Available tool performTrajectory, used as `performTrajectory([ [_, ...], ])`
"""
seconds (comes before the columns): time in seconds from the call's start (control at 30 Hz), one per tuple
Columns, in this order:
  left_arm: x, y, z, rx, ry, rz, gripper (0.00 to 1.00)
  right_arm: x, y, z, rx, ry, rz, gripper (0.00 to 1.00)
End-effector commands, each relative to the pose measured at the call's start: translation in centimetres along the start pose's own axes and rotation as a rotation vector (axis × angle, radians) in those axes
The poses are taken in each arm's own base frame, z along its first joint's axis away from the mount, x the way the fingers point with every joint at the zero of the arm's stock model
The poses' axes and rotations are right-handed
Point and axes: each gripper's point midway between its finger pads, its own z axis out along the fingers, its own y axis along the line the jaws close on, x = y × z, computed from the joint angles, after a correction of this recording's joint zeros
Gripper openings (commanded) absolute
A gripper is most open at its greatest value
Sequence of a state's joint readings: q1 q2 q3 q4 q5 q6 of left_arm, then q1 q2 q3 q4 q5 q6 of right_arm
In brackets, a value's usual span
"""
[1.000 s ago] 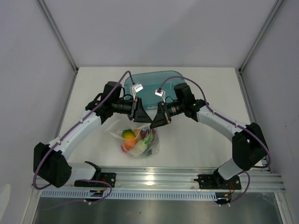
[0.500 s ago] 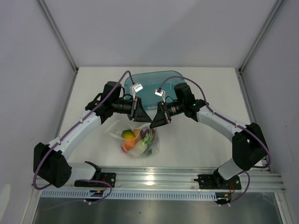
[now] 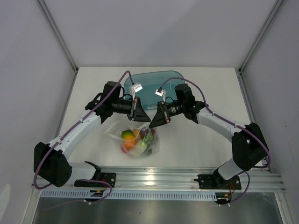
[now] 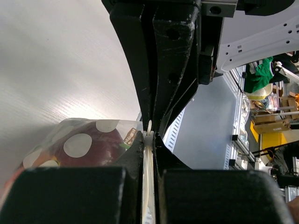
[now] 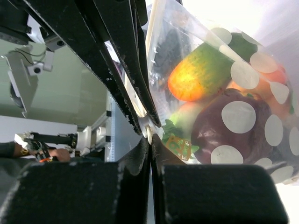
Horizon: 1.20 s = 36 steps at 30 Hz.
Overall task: Place the food in the zip-top bag and seal the zipper
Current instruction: Zip the zipper food storage bag at the center of the board.
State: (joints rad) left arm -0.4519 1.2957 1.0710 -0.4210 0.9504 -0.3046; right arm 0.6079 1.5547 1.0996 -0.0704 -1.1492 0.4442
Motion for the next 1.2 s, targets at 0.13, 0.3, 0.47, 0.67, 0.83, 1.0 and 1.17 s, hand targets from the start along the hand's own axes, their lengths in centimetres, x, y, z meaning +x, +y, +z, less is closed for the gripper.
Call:
performTrajectory([
  [0.13,0.7,-0.5,-0.9,-0.016,0.011,0.066,0.01,-2.7,3.0,-0.2,-0.065,-0.119,-0.07,0.0],
  [0.3,1.9,0.0,-1.0,-0.031,0.033,0.059,0.0,-2.9,2.9,-0.4,-0.073,-0.138,-0.049,0.0],
  [0.47,3.1,0.2,-1.2,-0.047,0.046,0.055,0.01,-3.1,2.6,-0.8,-0.073,-0.161,-0.035,0.0],
  [0.67,3.9,0.0,-1.7,-0.052,0.058,0.061,0.0,-3.2,2.4,-1.3,-0.07,-0.187,-0.029,0.0],
  [0.83,4.5,-0.5,-2.2,-0.054,0.061,0.066,0.0,-3.3,2.2,-1.6,-0.065,-0.196,-0.024,0.0],
  [1.0,4.6,-1.0,-2.6,-0.05,0.052,0.078,0.01,-2.3,2.3,-1.2,-0.079,-0.117,-0.017,0.0],
  [1.17,4.0,-1.7,-2.7,-0.031,0.03,0.086,0.01,-1.8,2.7,-0.2,-0.037,-0.009,-0.08,0.1],
])
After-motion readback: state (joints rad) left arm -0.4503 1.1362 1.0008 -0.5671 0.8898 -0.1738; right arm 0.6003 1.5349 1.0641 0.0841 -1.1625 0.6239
